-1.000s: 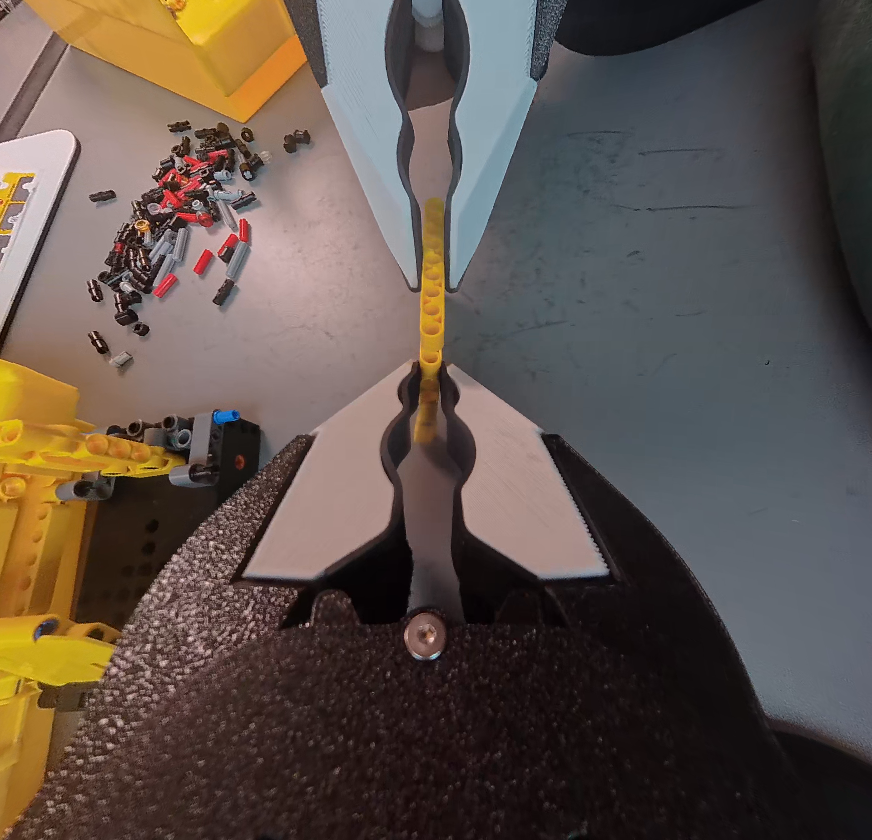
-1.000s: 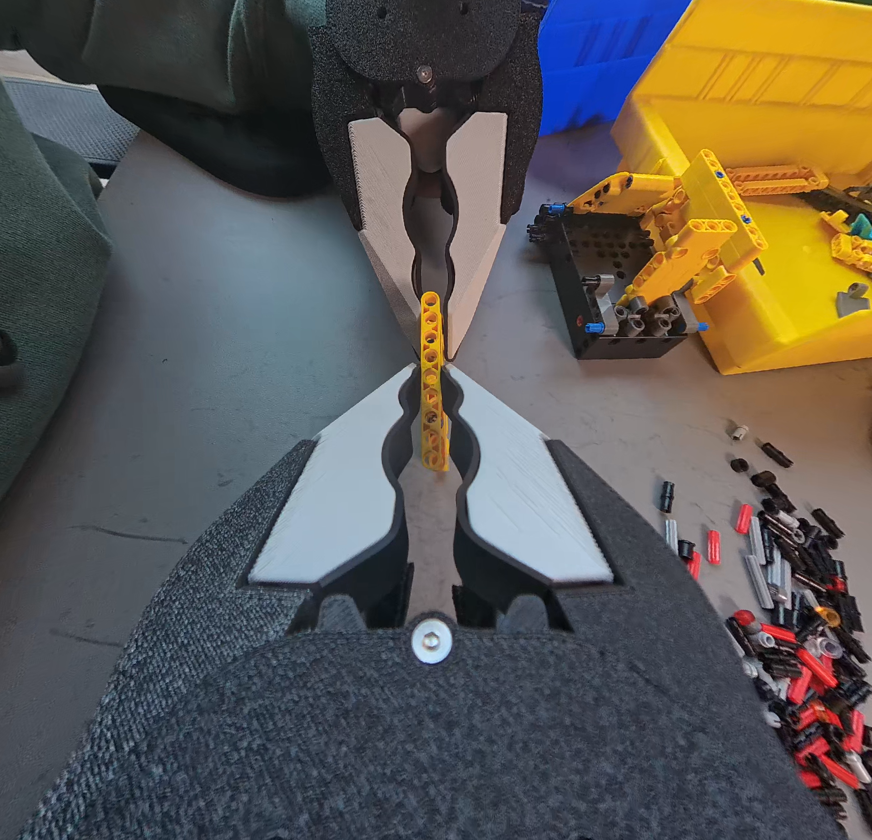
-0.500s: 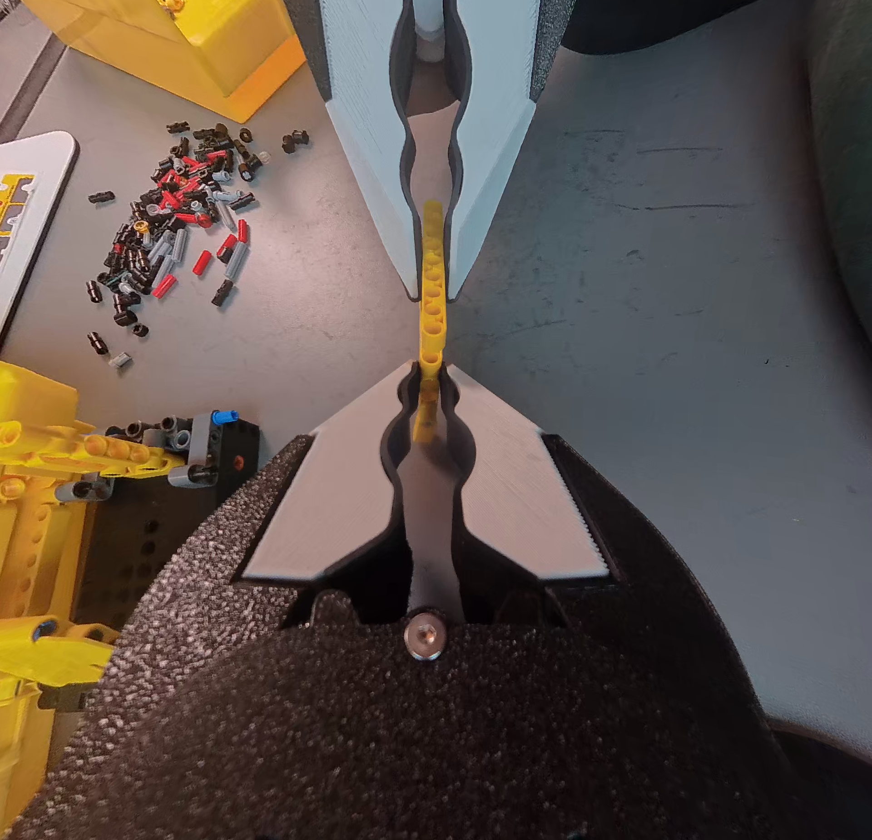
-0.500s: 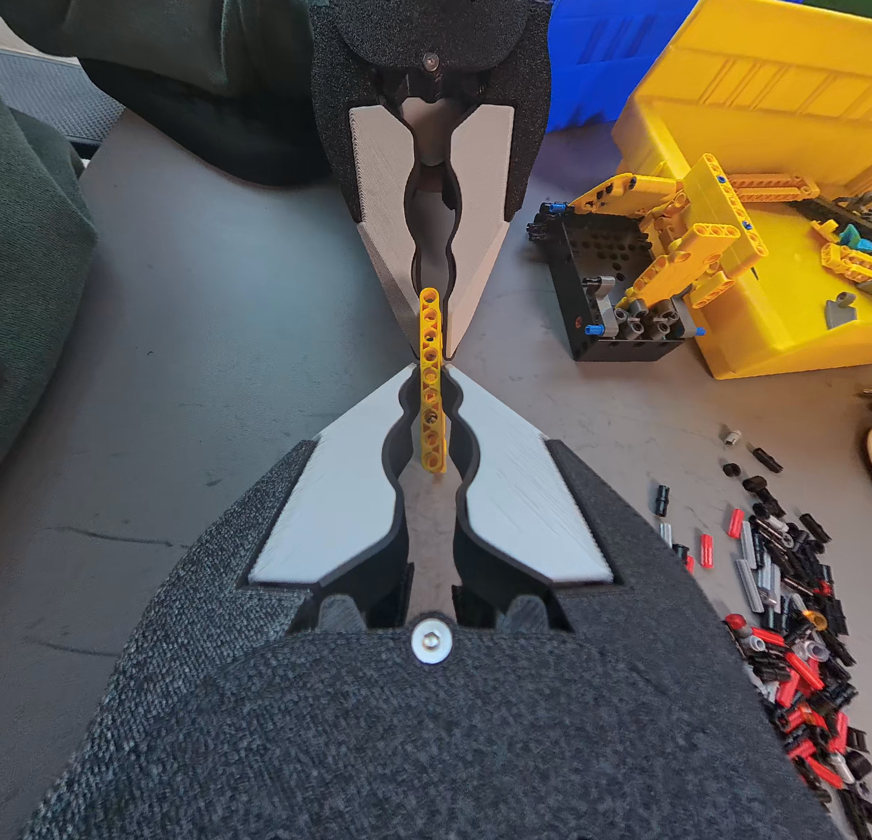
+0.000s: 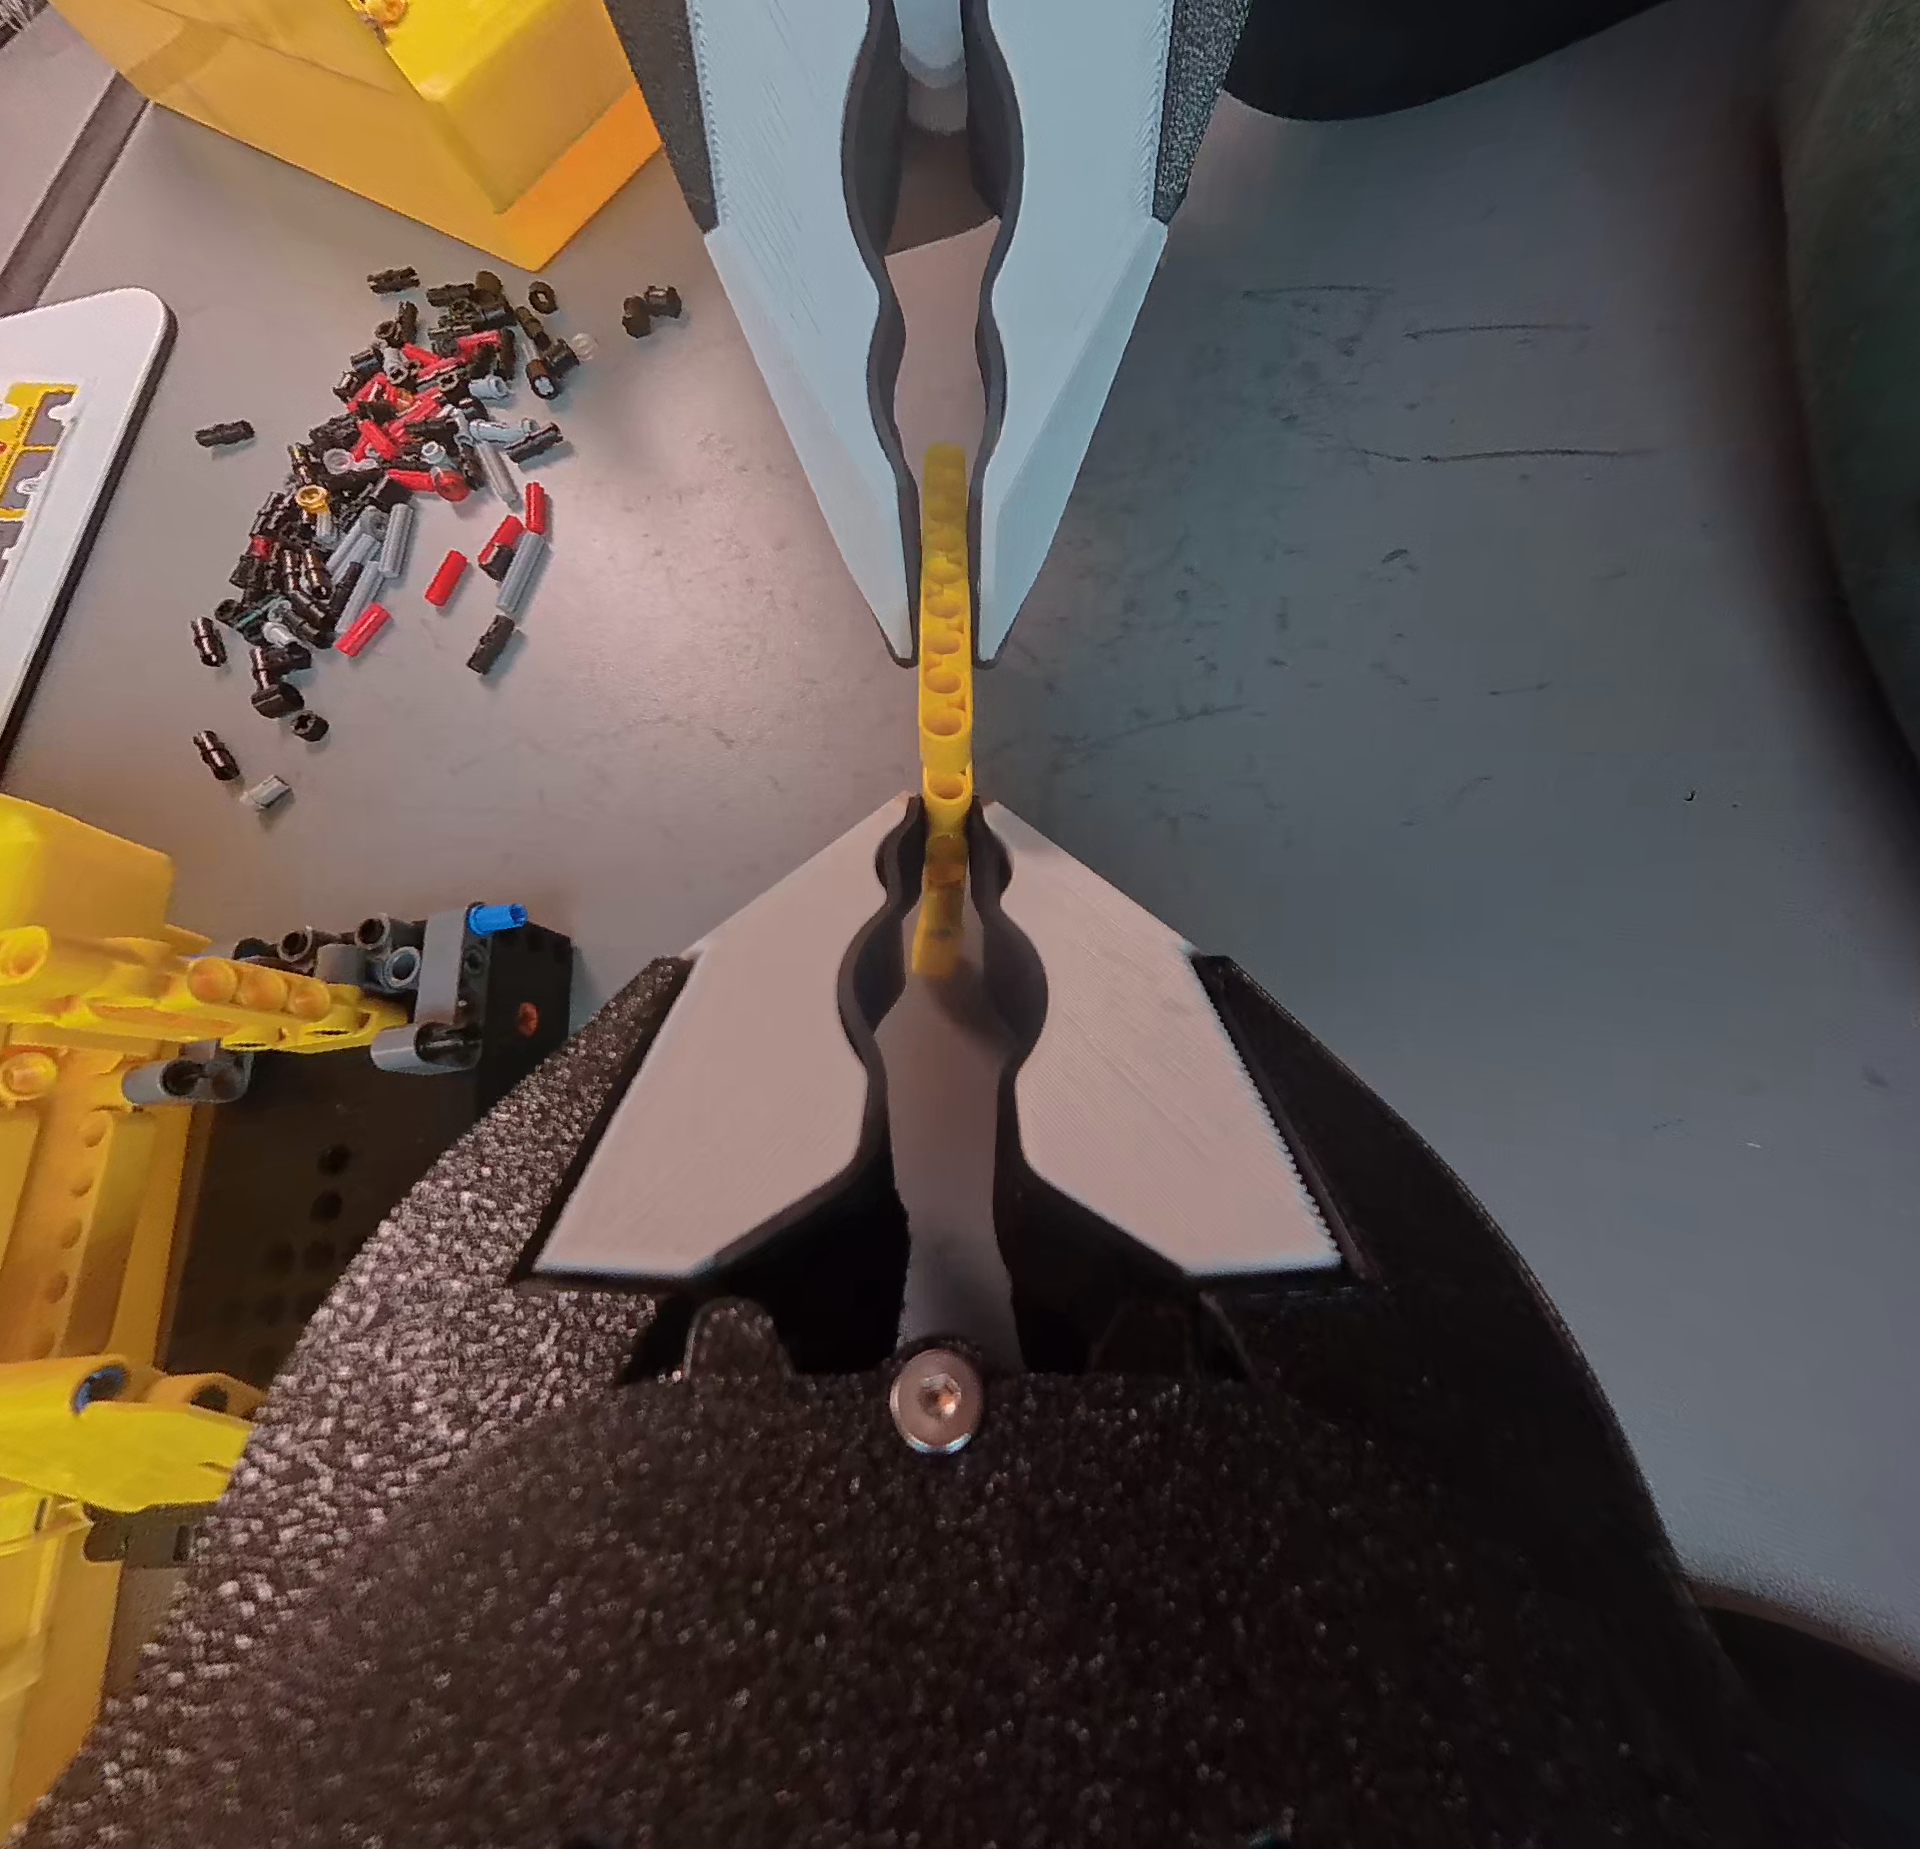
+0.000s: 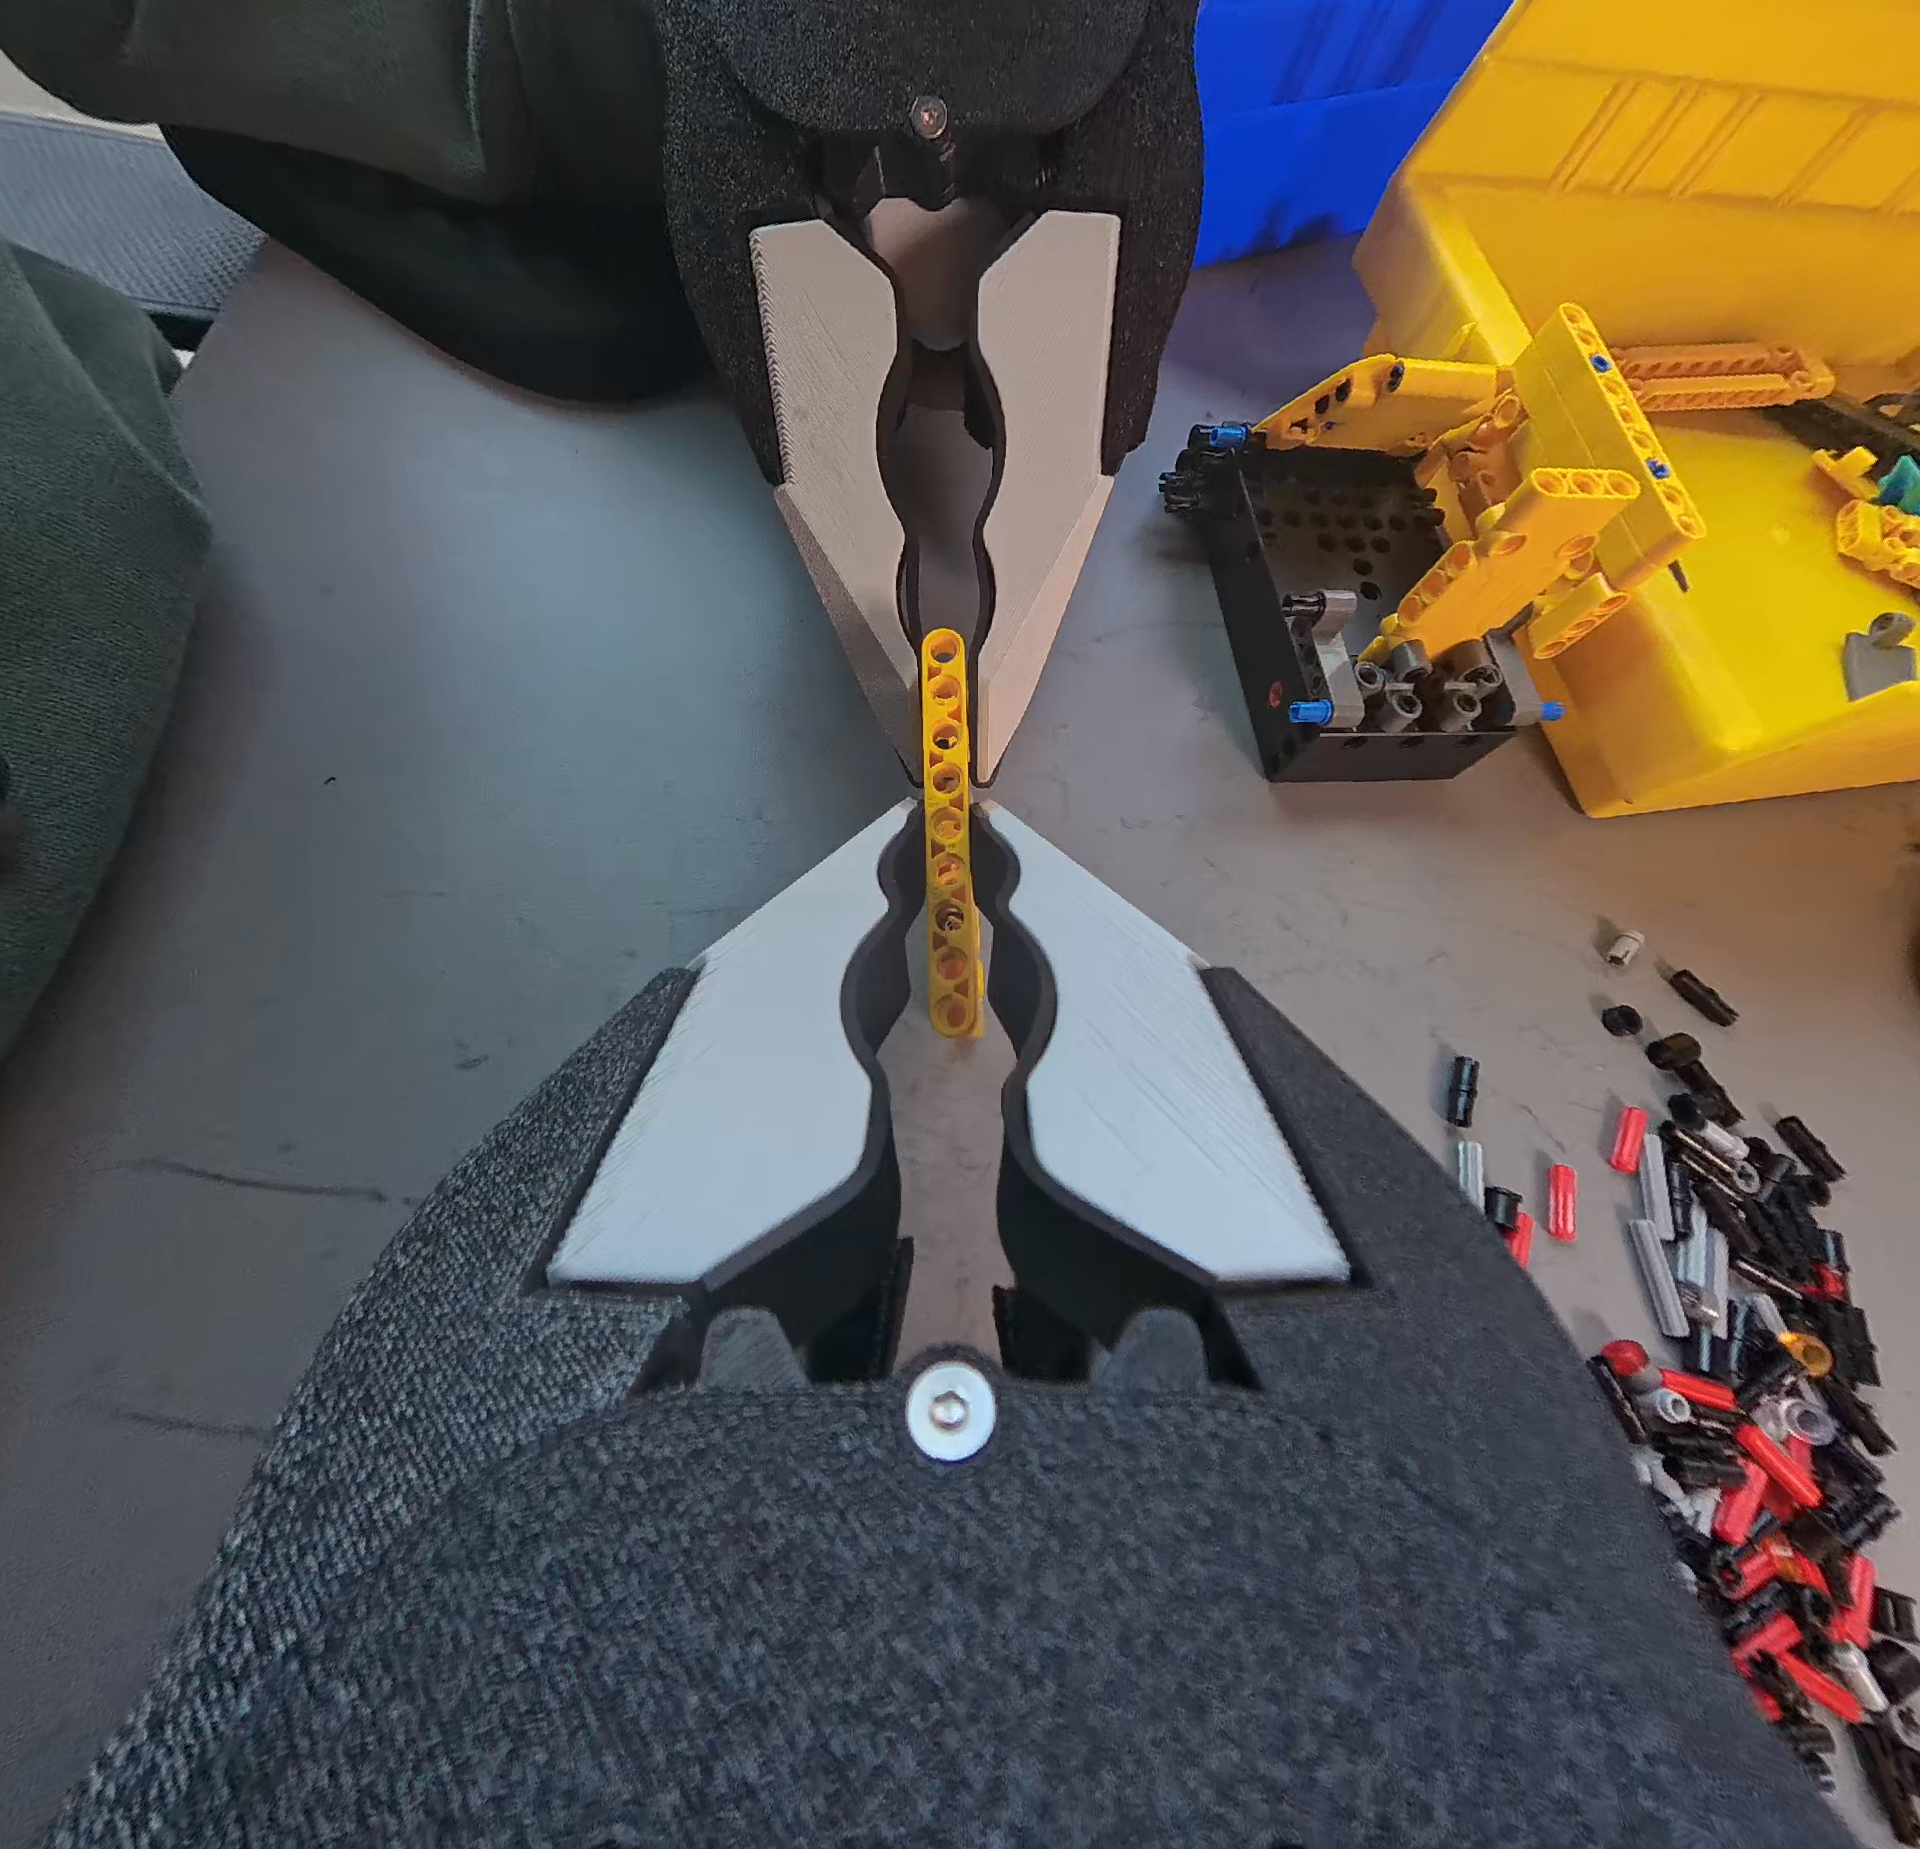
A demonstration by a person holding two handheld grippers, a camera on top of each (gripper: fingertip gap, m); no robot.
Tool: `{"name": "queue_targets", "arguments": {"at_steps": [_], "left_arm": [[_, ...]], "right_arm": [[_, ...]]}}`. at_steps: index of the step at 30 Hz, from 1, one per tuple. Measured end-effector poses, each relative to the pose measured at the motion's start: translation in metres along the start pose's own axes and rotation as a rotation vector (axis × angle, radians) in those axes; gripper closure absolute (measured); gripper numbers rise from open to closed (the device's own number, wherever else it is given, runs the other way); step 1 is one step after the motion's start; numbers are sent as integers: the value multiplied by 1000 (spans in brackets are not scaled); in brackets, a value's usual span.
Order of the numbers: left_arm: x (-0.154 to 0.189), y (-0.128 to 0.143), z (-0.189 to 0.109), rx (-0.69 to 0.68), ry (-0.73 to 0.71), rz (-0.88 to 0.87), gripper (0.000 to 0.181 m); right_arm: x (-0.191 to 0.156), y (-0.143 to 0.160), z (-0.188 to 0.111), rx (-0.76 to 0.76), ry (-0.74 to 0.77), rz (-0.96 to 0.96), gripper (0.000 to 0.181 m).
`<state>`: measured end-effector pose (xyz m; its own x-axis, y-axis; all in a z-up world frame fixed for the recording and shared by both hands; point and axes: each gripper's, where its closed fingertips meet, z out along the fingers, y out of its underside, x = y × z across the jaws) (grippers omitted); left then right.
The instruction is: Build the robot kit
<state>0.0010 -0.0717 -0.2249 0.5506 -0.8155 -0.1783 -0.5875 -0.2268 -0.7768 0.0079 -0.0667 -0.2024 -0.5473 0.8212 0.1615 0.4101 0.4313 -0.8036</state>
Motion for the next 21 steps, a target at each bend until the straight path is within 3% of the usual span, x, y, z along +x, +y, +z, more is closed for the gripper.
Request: {"name": "queue_targets", "arguments": {"at_steps": [21], "left_arm": [[-1, -1, 2, 1, 36, -51, 173]], "right_arm": [[2, 0, 4, -90, -75, -1, 175]]}}
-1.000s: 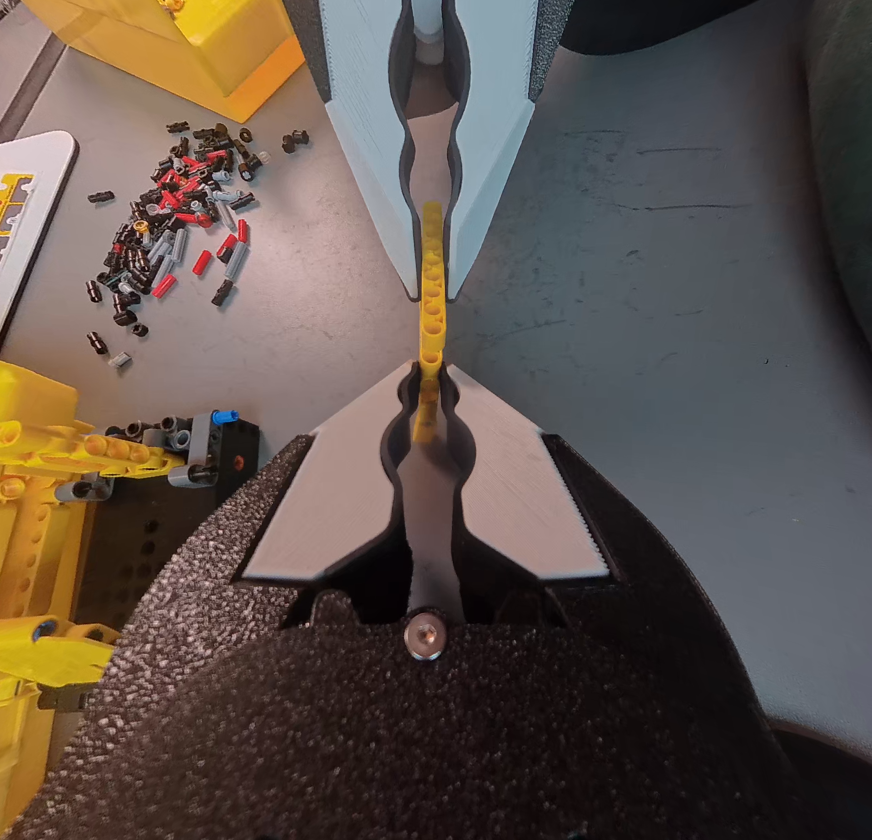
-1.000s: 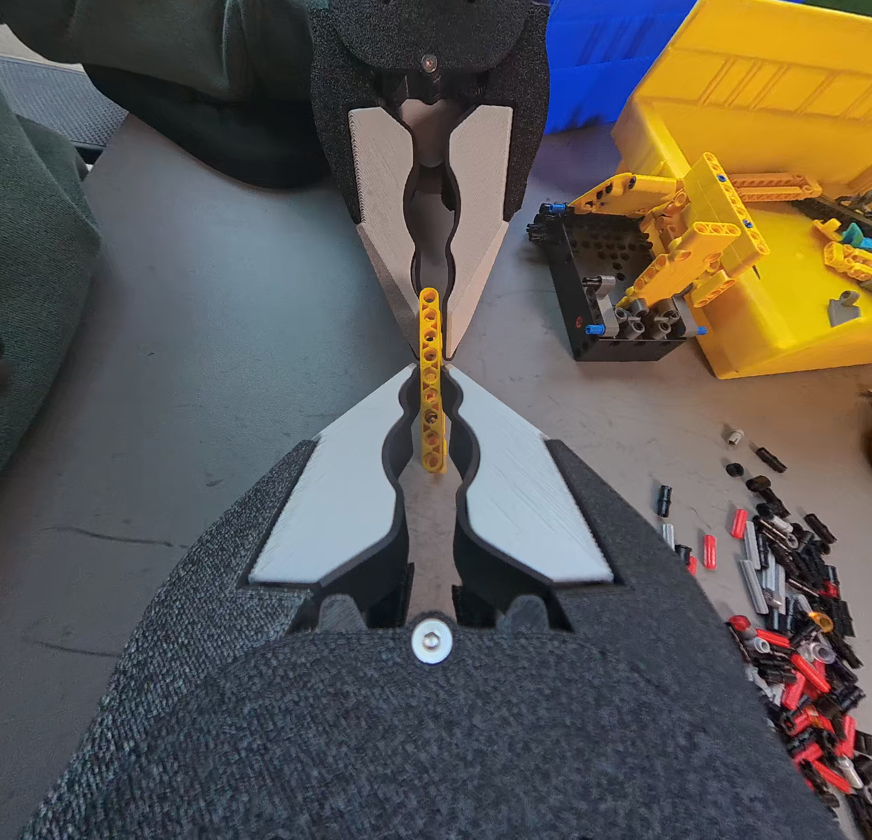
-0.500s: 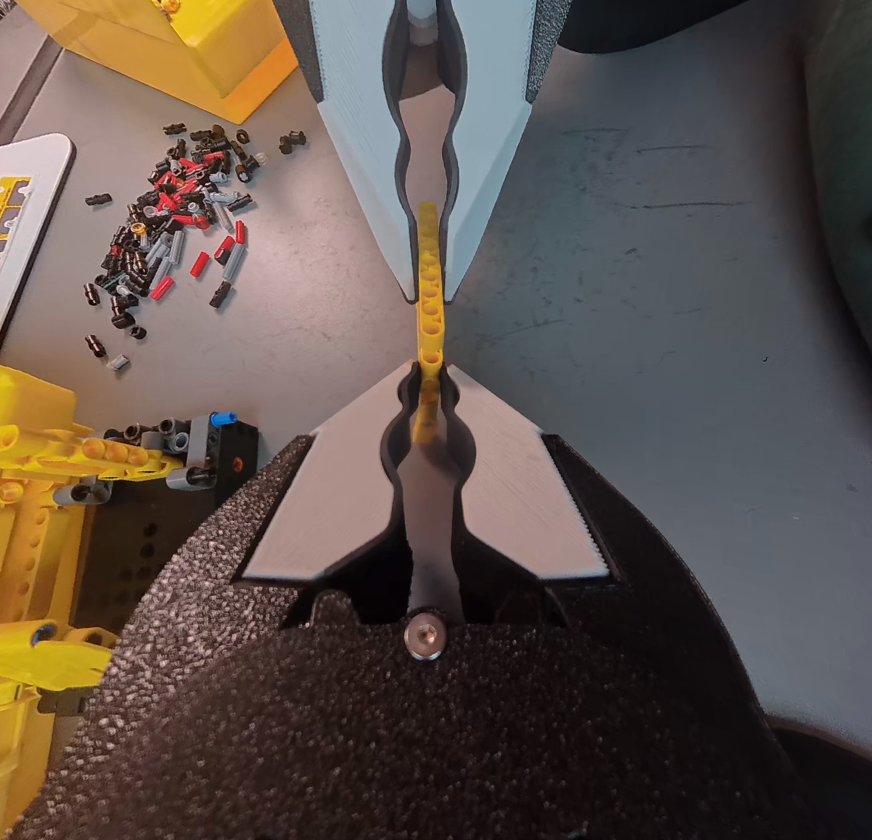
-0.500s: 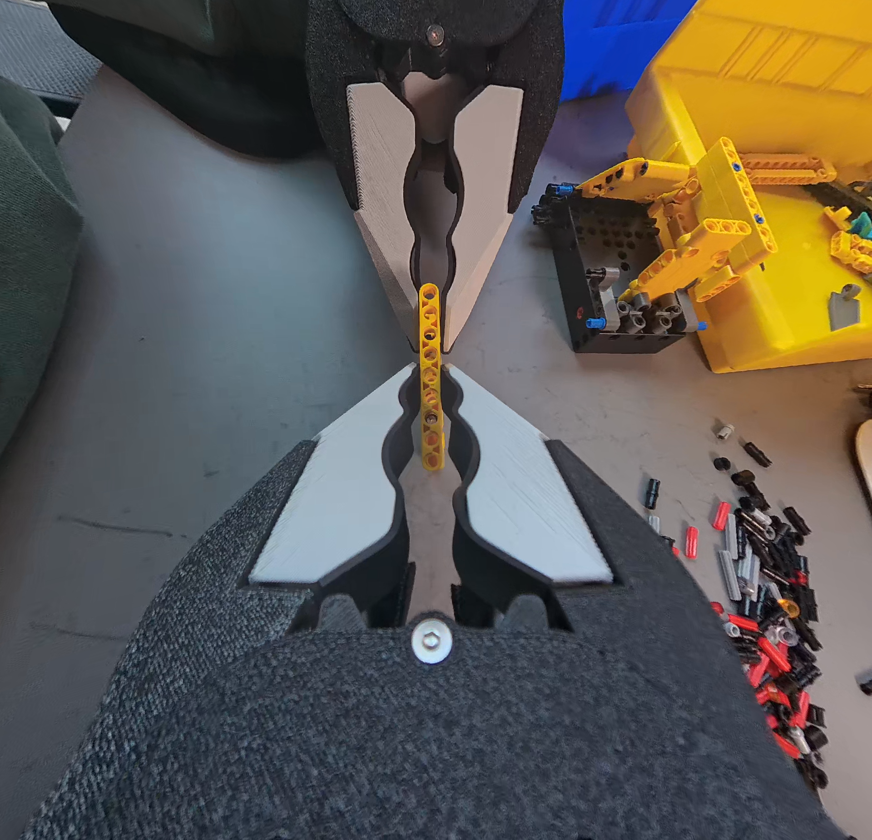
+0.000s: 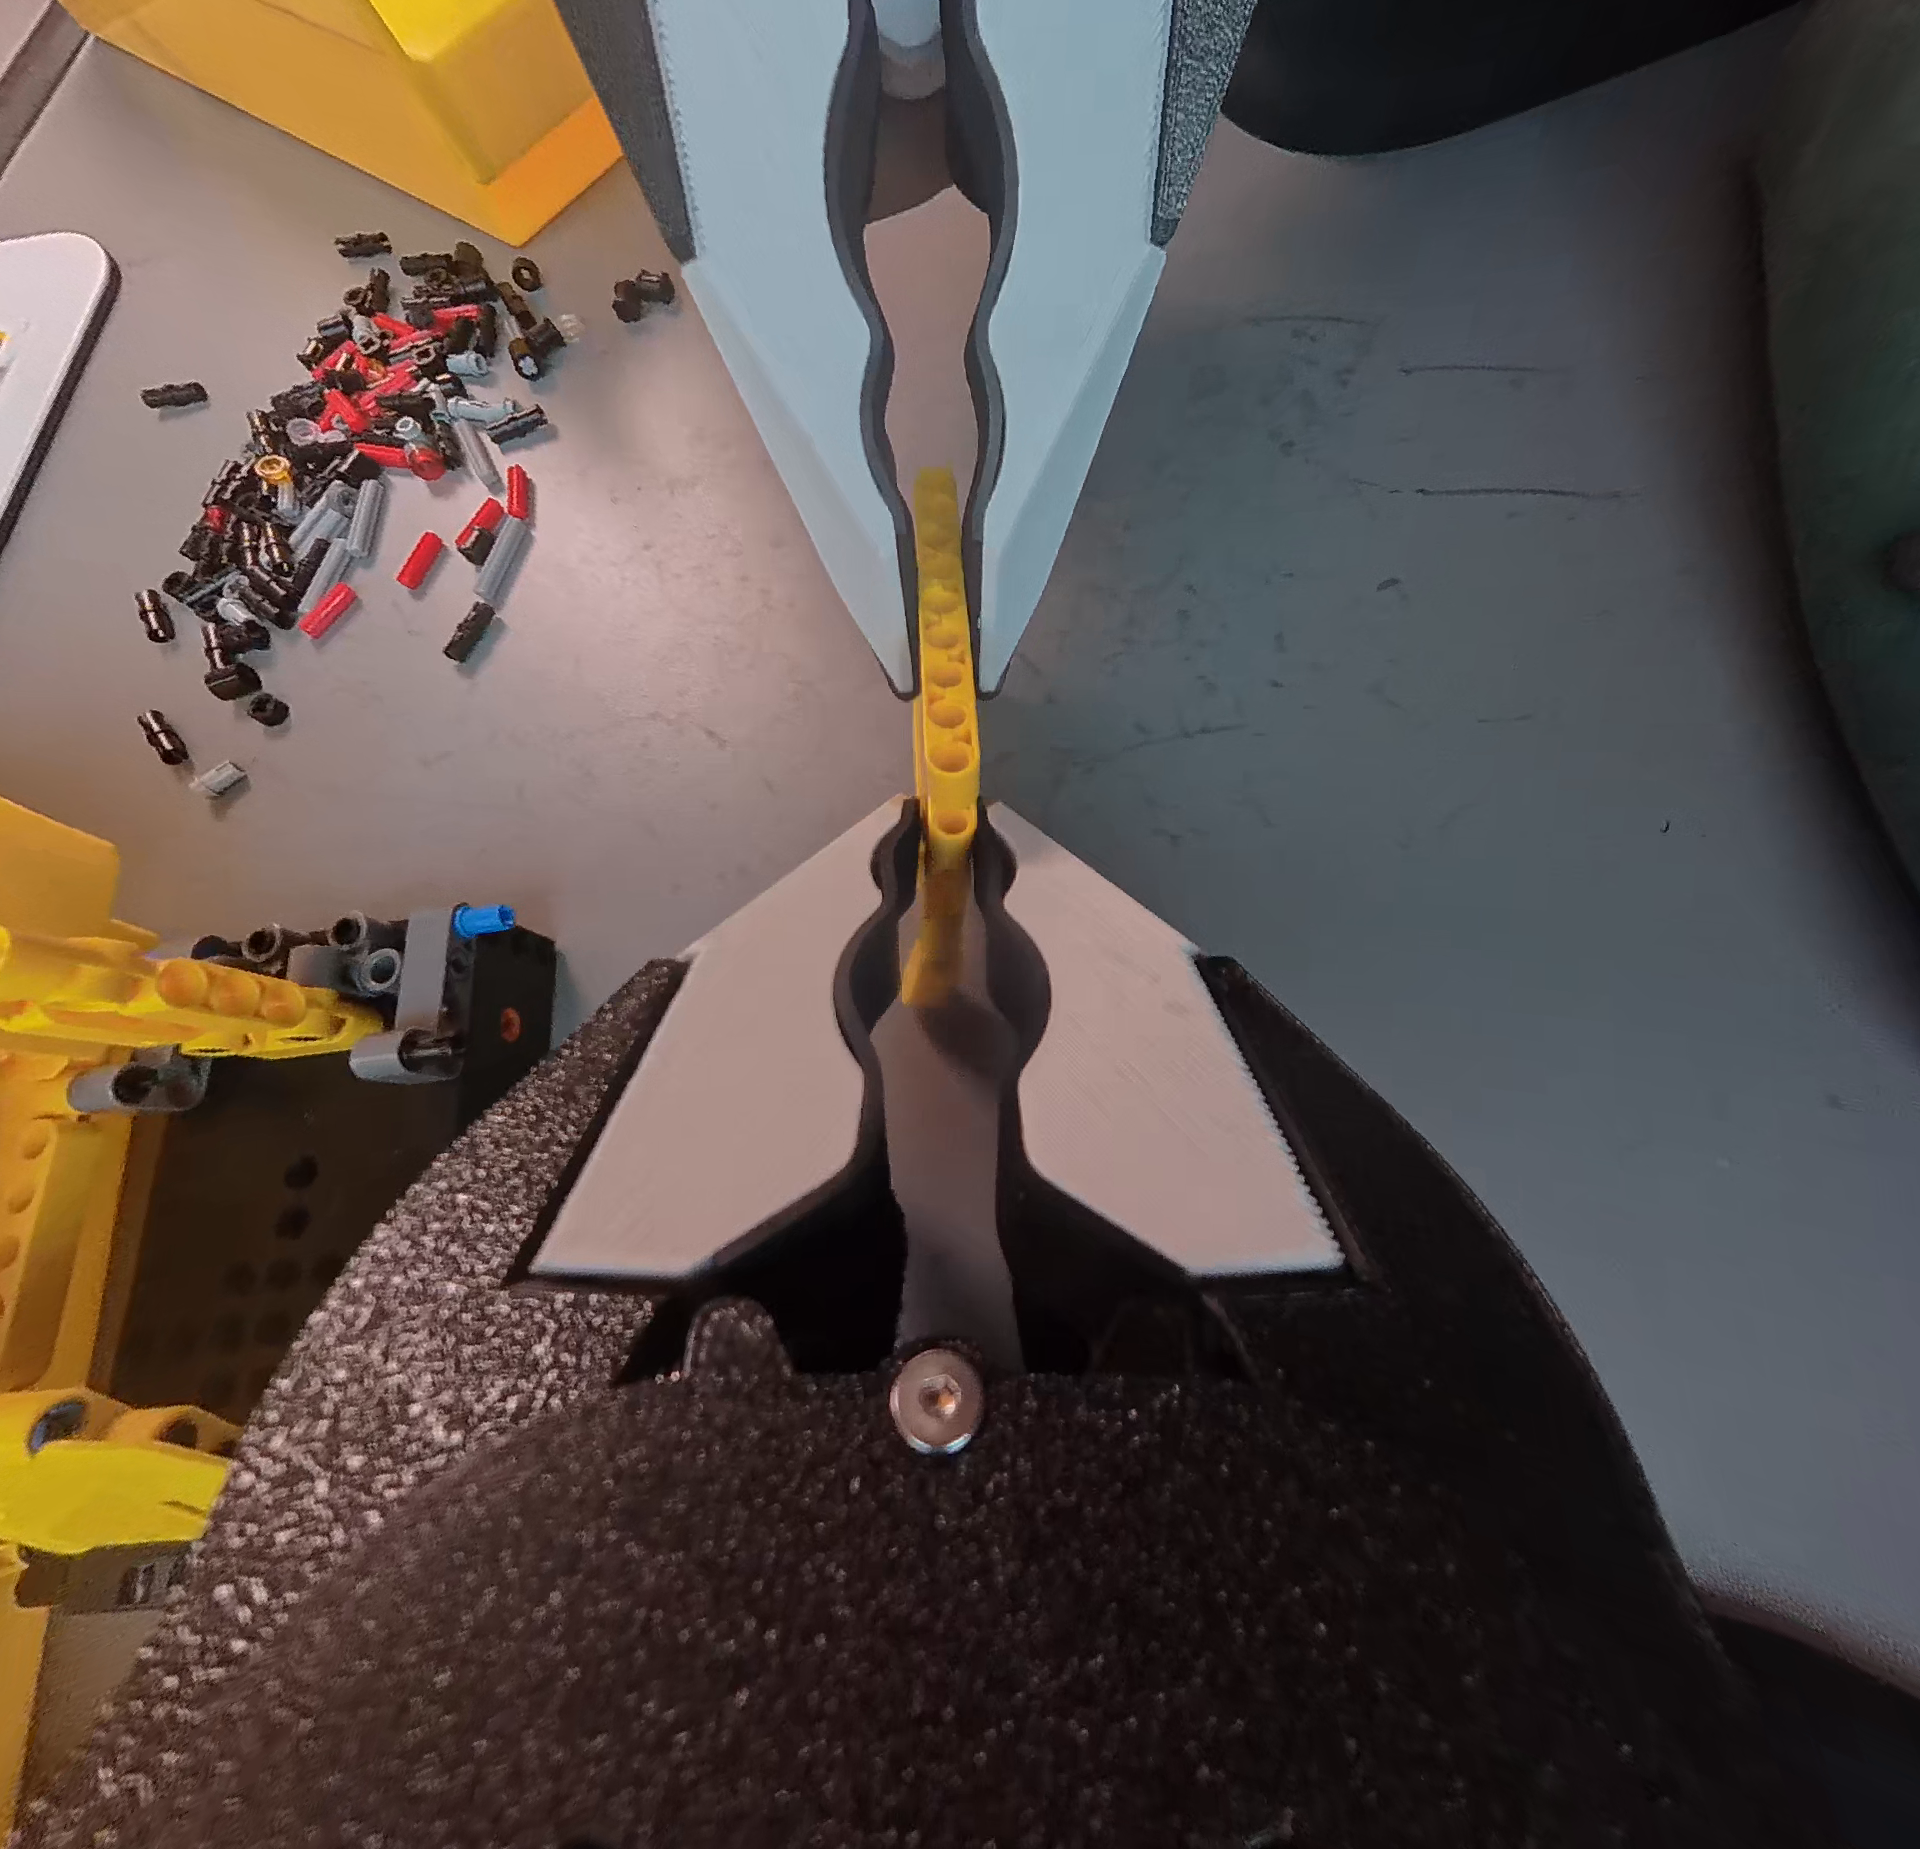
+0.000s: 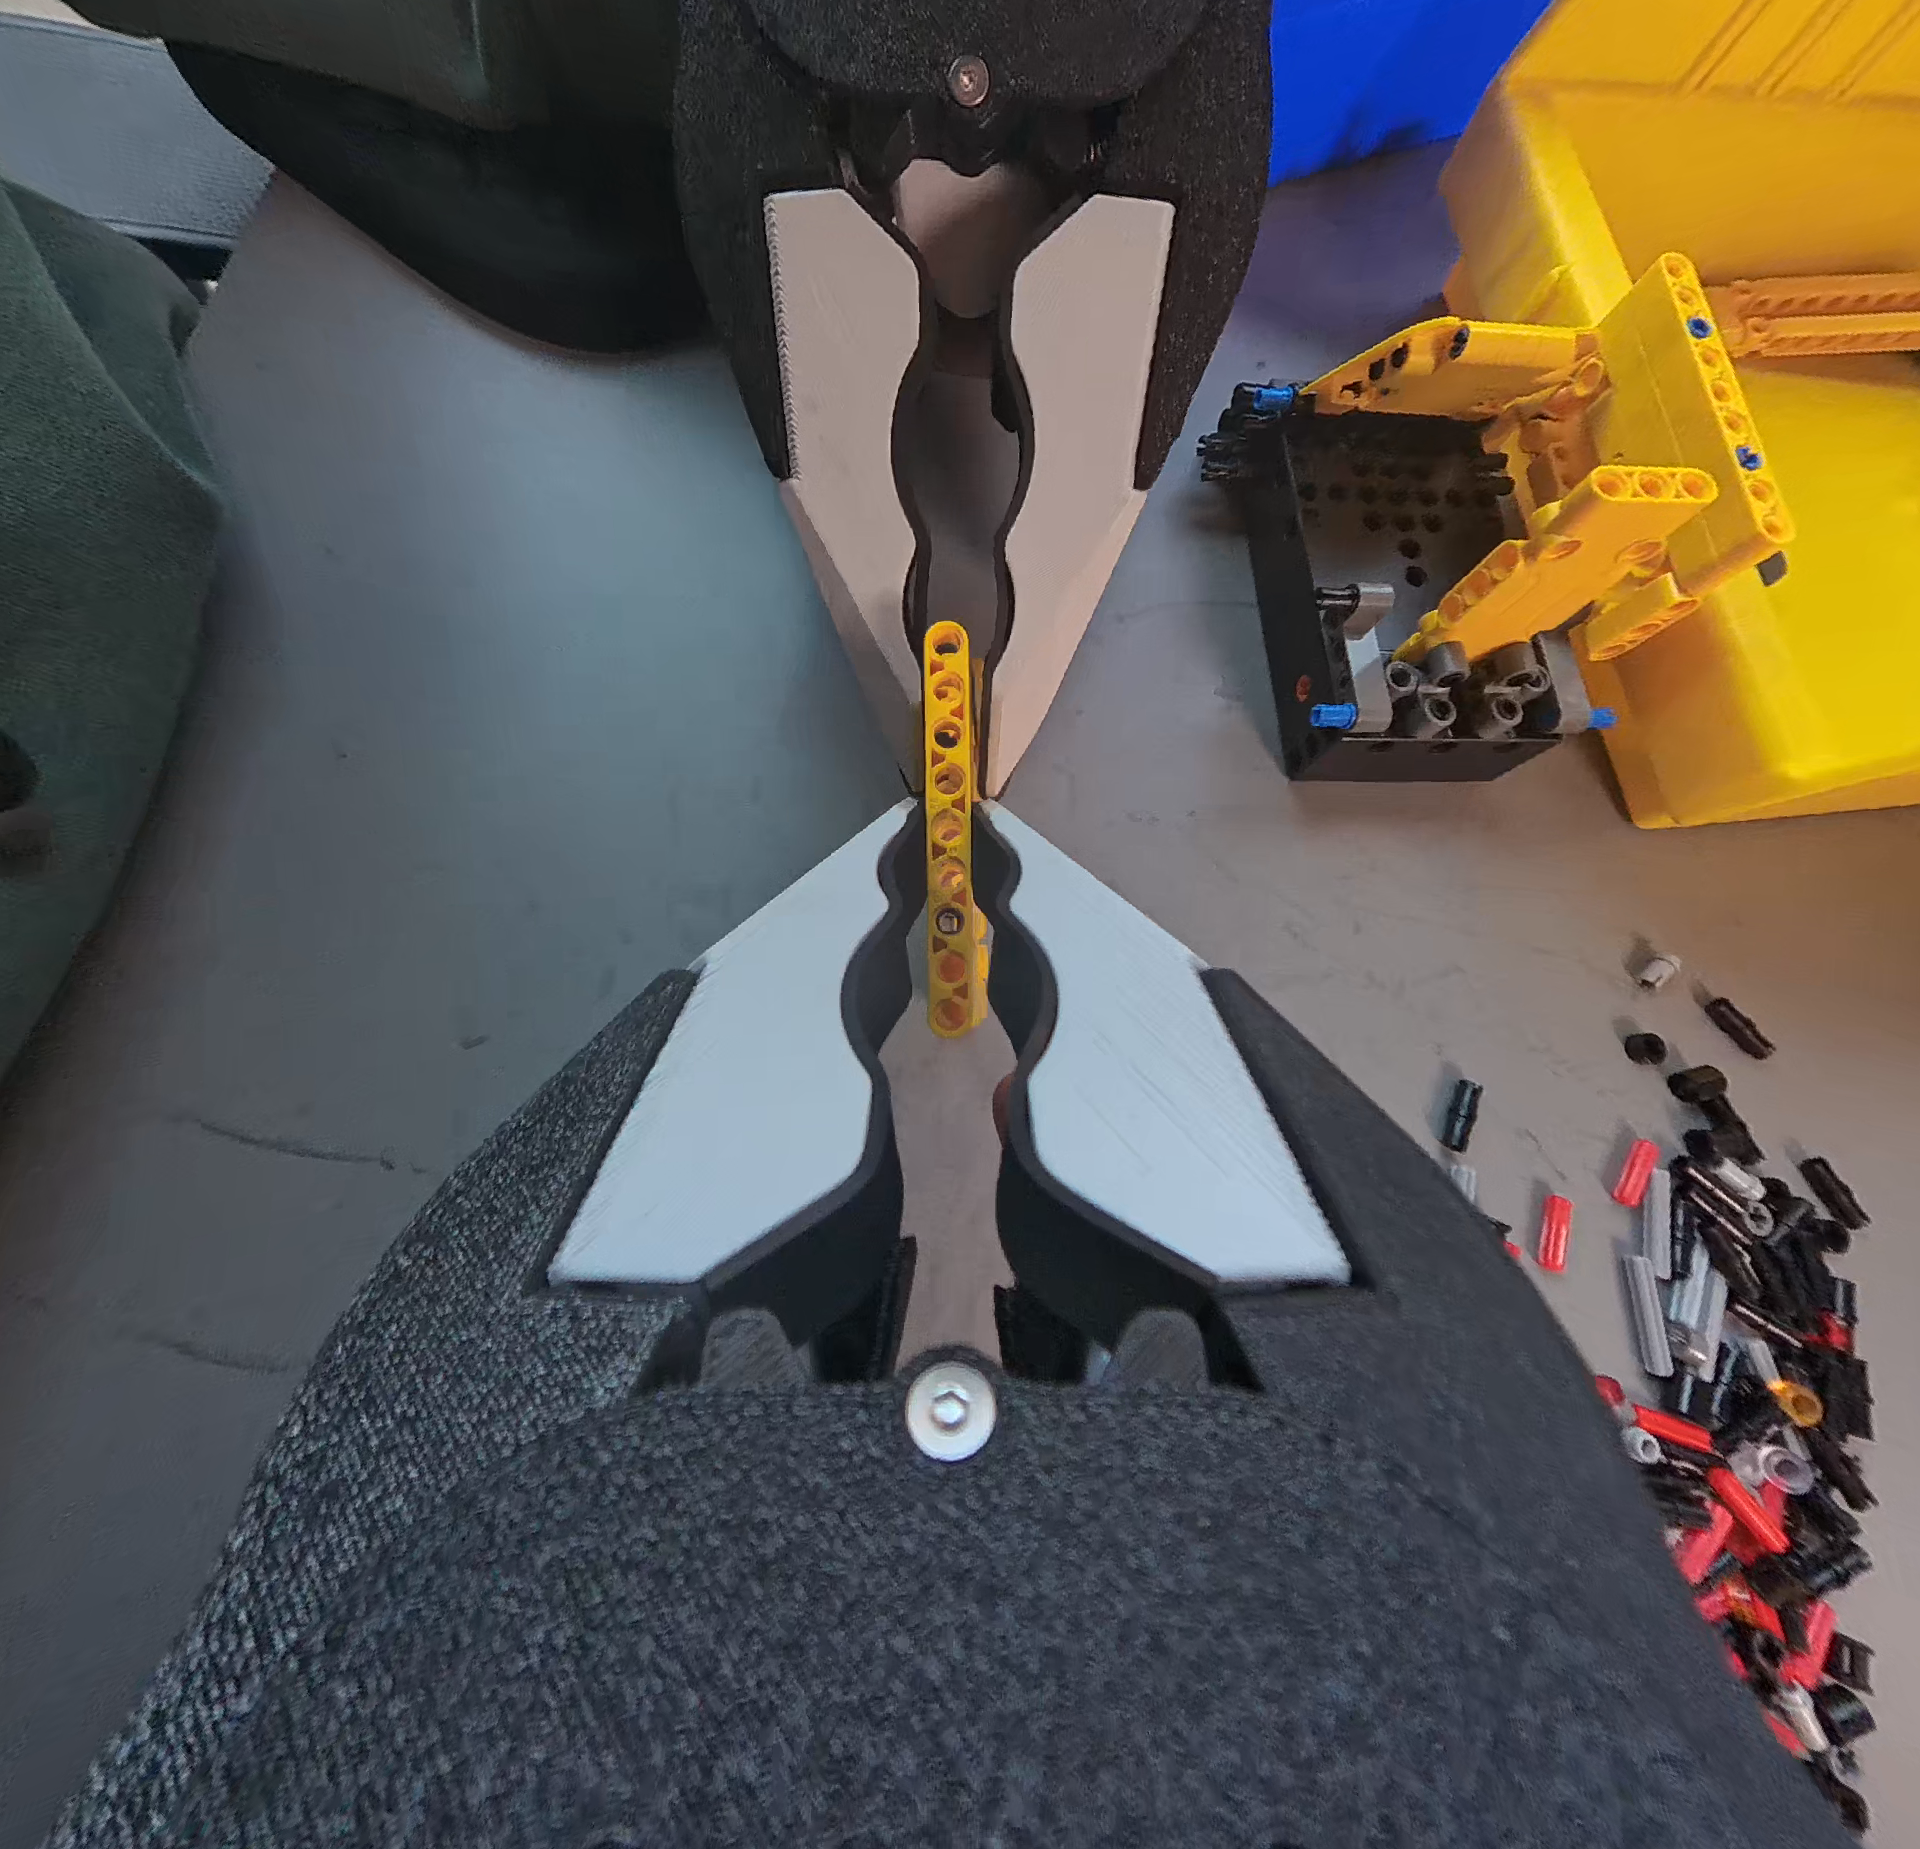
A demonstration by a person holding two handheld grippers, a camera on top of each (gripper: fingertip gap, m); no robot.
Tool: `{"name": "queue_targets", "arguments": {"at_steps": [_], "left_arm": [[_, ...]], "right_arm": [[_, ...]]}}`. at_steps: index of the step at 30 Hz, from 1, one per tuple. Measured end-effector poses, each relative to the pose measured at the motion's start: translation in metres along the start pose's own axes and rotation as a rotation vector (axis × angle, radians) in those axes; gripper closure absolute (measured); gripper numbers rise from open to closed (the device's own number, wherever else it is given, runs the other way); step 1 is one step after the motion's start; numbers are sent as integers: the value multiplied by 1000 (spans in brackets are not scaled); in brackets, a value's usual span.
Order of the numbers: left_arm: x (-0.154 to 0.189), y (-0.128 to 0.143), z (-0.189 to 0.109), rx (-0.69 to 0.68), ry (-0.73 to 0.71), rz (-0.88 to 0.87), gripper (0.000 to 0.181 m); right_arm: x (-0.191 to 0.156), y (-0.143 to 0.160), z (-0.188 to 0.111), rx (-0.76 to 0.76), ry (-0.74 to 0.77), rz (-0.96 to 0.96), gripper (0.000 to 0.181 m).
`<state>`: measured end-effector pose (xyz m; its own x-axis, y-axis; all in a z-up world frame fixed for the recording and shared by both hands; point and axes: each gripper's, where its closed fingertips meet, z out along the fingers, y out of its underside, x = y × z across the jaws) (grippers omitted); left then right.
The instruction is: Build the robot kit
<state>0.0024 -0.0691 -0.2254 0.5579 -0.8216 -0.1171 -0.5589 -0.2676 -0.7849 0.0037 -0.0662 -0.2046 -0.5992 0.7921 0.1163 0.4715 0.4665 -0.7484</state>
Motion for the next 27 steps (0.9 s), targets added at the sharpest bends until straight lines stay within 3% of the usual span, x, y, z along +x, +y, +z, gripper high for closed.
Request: {"name": "queue_targets", "arguments": {"at_steps": [19, 27], "left_arm": [[-16, -2, -19, 71, -11, -140, 171], [-14, -19, -22, 165, 15, -184, 174]], "right_arm": [[17, 1, 2, 5, -133, 173, 175], [13, -2, 5, -20, -134, 158, 175]]}}
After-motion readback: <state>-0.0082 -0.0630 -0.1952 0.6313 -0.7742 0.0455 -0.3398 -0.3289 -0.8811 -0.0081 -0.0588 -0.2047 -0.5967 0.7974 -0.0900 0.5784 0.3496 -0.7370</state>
